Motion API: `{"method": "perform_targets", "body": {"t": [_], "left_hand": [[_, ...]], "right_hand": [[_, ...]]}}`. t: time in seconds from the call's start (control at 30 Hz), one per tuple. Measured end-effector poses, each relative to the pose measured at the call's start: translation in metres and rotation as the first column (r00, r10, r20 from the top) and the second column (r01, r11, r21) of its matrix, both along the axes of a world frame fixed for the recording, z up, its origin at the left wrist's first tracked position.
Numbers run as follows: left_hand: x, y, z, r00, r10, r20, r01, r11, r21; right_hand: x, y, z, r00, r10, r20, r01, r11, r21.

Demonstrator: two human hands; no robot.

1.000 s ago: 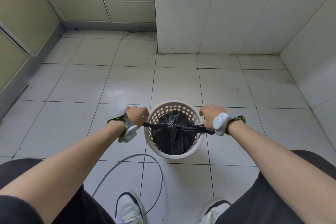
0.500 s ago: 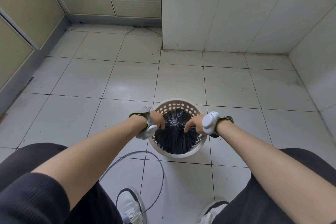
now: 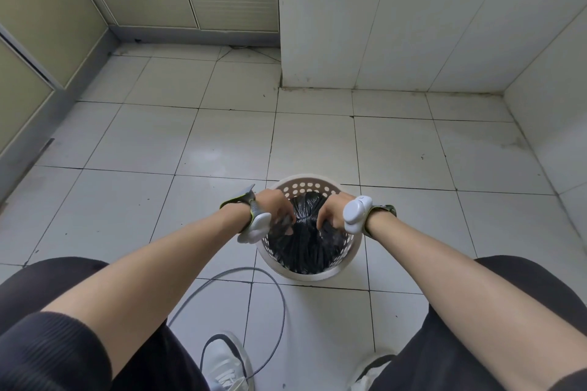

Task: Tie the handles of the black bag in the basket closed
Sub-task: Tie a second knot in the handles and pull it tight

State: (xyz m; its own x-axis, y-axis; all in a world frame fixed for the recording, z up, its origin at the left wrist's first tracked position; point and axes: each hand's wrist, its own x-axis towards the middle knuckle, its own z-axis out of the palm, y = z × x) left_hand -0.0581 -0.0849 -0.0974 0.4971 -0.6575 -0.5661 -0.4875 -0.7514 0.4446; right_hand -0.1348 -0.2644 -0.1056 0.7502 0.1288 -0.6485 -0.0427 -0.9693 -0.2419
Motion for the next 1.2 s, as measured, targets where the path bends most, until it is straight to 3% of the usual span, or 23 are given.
{"method": "perform_targets", "body": {"t": [0.17,0.27,0.4,0.5,0.73,0.87,0.93,1.0,1.07,1.13,1.2], "left_hand": [[-0.005,-0.01,0.003,0.976,0.049,0.21,-0.042,0.998,-0.038],[-0.005,-0.015,0.012,0.971,0.09,0.221,-0.07,0.993,-0.095],[-0.006,-0.016,0.017,0.961,0.154,0.231,-0.131,0.985,-0.113],[-0.007,-0.016,0.016,0.958,0.186,0.218,-0.165,0.98,-0.108],[-0.006,-0.012,0.018,0.954,0.244,0.173,-0.225,0.967,-0.121],[-0.005,-0.008,0.02,0.957,0.257,0.132,-0.243,0.963,-0.116],[-0.005,-0.007,0.021,0.954,0.269,0.137,-0.253,0.96,-0.119],[-0.006,-0.007,0.021,0.948,0.289,0.133,-0.27,0.952,-0.143],[-0.007,-0.006,0.022,0.946,0.295,0.137,-0.274,0.95,-0.151],[-0.006,-0.004,0.021,0.946,0.291,0.14,-0.269,0.95,-0.159],[-0.007,-0.002,0.021,0.945,0.285,0.162,-0.258,0.951,-0.17]], "right_hand": [[-0.001,-0.001,0.003,0.977,-0.176,0.123,0.159,0.978,0.132],[-0.003,0.005,0.008,0.963,-0.187,0.192,0.143,0.965,0.221],[-0.002,0.006,0.005,0.925,-0.358,0.13,0.288,0.879,0.379],[-0.001,0.008,0.004,0.912,-0.4,0.092,0.35,0.875,0.334],[0.012,0.014,0.0,0.906,-0.404,0.124,0.399,0.915,0.064],[0.019,0.016,-0.008,0.88,-0.423,0.218,0.435,0.9,-0.007],[0.022,0.015,-0.007,0.844,-0.513,0.154,0.492,0.857,0.157],[0.021,0.016,-0.004,0.761,-0.648,0.029,0.594,0.715,0.368],[0.019,0.02,-0.001,0.71,-0.703,-0.04,0.639,0.62,0.456],[0.019,0.024,0.0,0.734,-0.679,-0.018,0.617,0.655,0.436],[0.021,0.026,0.003,0.813,-0.581,0.05,0.543,0.786,0.295]]}}
